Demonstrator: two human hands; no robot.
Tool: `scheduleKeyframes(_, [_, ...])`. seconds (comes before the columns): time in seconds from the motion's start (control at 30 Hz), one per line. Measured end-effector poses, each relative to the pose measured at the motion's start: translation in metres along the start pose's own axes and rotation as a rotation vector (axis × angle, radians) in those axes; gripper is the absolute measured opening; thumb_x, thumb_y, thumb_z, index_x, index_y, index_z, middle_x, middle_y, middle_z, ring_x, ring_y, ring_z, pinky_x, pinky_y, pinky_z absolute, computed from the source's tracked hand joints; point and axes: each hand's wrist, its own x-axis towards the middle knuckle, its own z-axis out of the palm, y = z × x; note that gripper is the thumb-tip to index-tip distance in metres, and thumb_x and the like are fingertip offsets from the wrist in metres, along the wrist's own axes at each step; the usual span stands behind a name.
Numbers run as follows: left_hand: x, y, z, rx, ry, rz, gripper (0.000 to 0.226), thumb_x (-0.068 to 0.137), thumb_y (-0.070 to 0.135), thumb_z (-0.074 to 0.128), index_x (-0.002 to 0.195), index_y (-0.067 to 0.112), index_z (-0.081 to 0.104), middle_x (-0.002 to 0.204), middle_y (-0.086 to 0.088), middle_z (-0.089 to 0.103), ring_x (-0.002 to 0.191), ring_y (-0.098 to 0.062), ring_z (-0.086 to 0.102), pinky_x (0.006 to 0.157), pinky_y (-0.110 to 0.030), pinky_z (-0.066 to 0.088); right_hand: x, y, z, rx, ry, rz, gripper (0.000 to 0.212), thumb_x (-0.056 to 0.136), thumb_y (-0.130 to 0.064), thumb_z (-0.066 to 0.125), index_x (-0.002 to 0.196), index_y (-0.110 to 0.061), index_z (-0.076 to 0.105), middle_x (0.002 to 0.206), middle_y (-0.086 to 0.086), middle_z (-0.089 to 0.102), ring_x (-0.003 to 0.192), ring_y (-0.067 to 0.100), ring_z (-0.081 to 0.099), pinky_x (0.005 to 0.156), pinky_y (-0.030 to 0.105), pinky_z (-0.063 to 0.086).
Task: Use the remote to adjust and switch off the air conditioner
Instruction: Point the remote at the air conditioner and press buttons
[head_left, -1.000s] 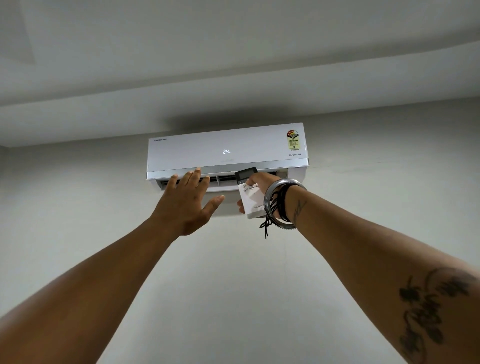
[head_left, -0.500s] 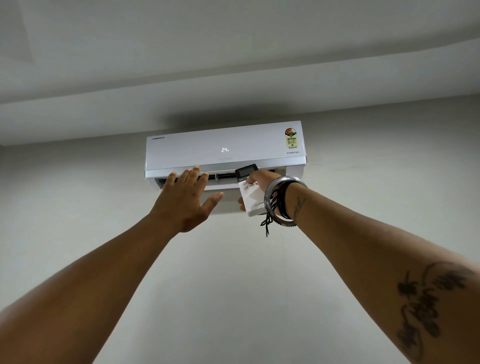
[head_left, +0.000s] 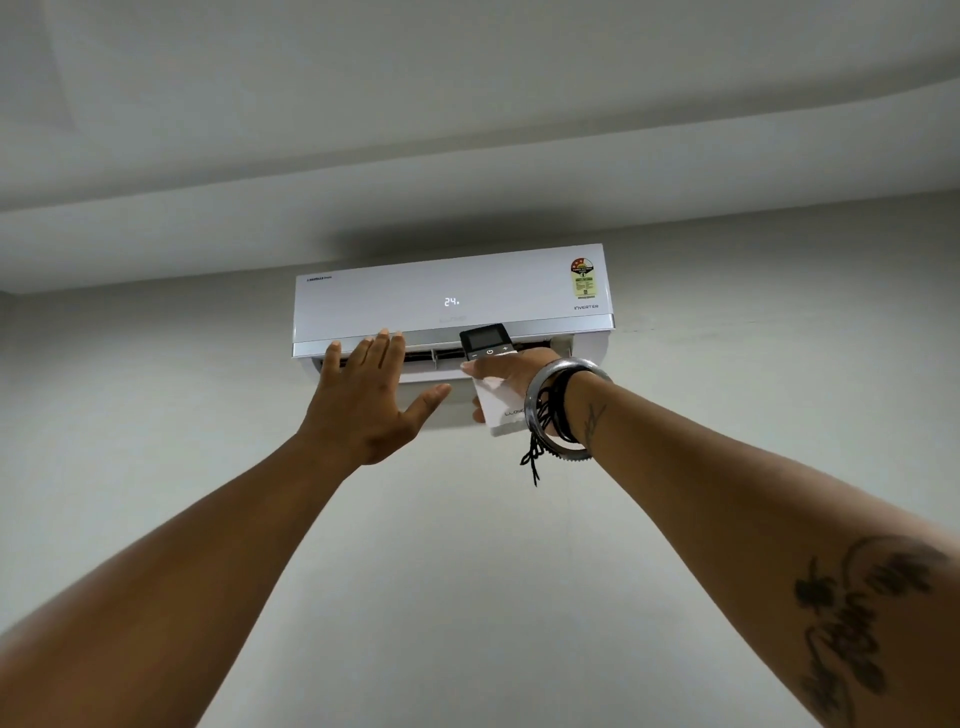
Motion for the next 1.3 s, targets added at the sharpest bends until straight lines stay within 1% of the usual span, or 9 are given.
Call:
scheduleKeyframes(0.07, [0.000, 0.002, -0.001, -0.007, 0.001, 0.009, 0.099, 0.080, 0.080, 0.003, 0.153, 0.014, 0.014, 0.163, -0.008, 0.018, 0.150, -0.023, 0.014, 0.120, -0.051, 0.001, 0.000, -0.001, -0.001, -0.200, 0.117, -0.024, 0.052, 0.066, -0.042, 0.085, 0.100, -0.007, 0.066, 0.081, 0.008, 0.072, 0.065, 0.023, 0.069, 0.053, 0.024, 0.049])
scheduleKeyframes(0.2, [-0.002, 0.004, -0.002, 0.001, 0.003, 0.036, 0.100, 0.080, 0.081, 0.002, 0.153, 0.014, 0.014, 0.163, -0.008, 0.019, 0.150, -0.023, 0.014, 0.119, -0.051, 0.001, -0.002, -0.006, 0.001, -0.365, 0.235, -0.053, 0.085, 0.058, -0.056, 0.084, 0.121, -0.008, 0.054, 0.096, 0.010, 0.062, 0.073, 0.022, 0.058, 0.062, 0.033, 0.044])
scheduleKeyframes(0.37, [-0.003, 0.002, -0.002, 0.031, 0.010, 0.040, 0.097, 0.082, 0.079, 0.003, 0.153, 0.015, 0.016, 0.163, -0.008, 0.019, 0.150, -0.024, 0.015, 0.119, -0.052, 0.002, -0.010, -0.008, 0.004, -0.461, 0.350, -0.119, 0.077, 0.062, -0.051, 0.081, 0.120, -0.014, 0.046, 0.088, 0.002, 0.055, 0.068, 0.017, 0.051, 0.048, 0.027, 0.034])
scheduleKeyframes(0.5, [-0.003, -0.002, -0.005, 0.036, 0.004, 0.027, 0.098, 0.081, 0.080, 0.002, 0.152, 0.015, 0.018, 0.162, -0.009, 0.020, 0.149, -0.025, 0.016, 0.118, -0.053, 0.003, -0.014, -0.009, 0.004, -0.471, 0.438, -0.175, 0.073, 0.065, -0.044, 0.080, 0.119, -0.012, 0.044, 0.098, 0.004, 0.050, 0.072, 0.019, 0.048, 0.043, 0.025, 0.027])
scheduleKeyframes(0.77, [-0.009, 0.000, 0.001, 0.034, -0.036, 0.019, 0.095, 0.083, 0.078, 0.005, 0.153, 0.014, 0.016, 0.163, -0.009, 0.015, 0.150, -0.024, 0.010, 0.119, -0.053, 0.001, -0.009, -0.002, 0.001, -0.572, 0.603, -0.247, 0.046, 0.062, -0.038, 0.076, 0.092, -0.014, 0.051, 0.069, -0.003, 0.048, 0.057, 0.011, 0.045, 0.043, 0.023, 0.032])
scheduleKeyframes(0.93, [-0.014, 0.004, 0.006, -0.104, -0.089, -0.110, 0.086, 0.089, 0.071, 0.017, 0.153, 0.014, 0.015, 0.164, -0.010, 0.007, 0.151, -0.025, 0.003, 0.119, -0.052, -0.002, -0.007, 0.010, 0.004, -0.779, 0.609, -0.304, 0.036, 0.067, -0.036, 0.067, 0.090, -0.011, 0.054, 0.067, -0.003, 0.049, 0.055, 0.013, 0.047, 0.043, 0.024, 0.032])
scheduleKeyframes(1.03, [-0.020, 0.007, 0.013, -0.110, -0.094, -0.081, 0.083, 0.092, 0.068, 0.020, 0.154, 0.013, 0.012, 0.164, -0.011, 0.005, 0.151, -0.023, 0.000, 0.119, -0.051, -0.003, -0.006, 0.012, 0.007, -0.823, 0.621, -0.299, 0.030, 0.070, -0.035, 0.065, 0.084, -0.010, 0.056, 0.065, -0.002, 0.050, 0.053, 0.015, 0.047, 0.042, 0.023, 0.030])
scheduleKeyframes(1.13, [-0.028, 0.007, 0.031, -0.099, -0.080, -0.062, 0.085, 0.090, 0.069, 0.016, 0.155, 0.015, 0.005, 0.165, -0.009, 0.001, 0.151, -0.021, -0.003, 0.119, -0.051, -0.005, -0.004, 0.021, 0.010, -0.860, 0.569, -0.246, 0.026, 0.071, -0.035, 0.066, 0.074, -0.011, 0.057, 0.065, 0.000, 0.054, 0.053, 0.017, 0.050, 0.042, 0.022, 0.032])
scheduleKeyframes(1.3, [-0.064, 0.010, 0.073, -0.113, -0.119, -0.078, 0.086, 0.089, 0.071, 0.009, 0.154, 0.015, 0.000, 0.165, -0.010, 0.003, 0.151, -0.022, -0.001, 0.118, -0.052, -0.007, -0.001, 0.064, 0.012, -0.885, 0.508, -0.180, 0.023, 0.070, -0.031, 0.066, 0.077, -0.011, 0.055, 0.073, 0.002, 0.054, 0.067, 0.026, 0.055, 0.046, 0.024, 0.032])
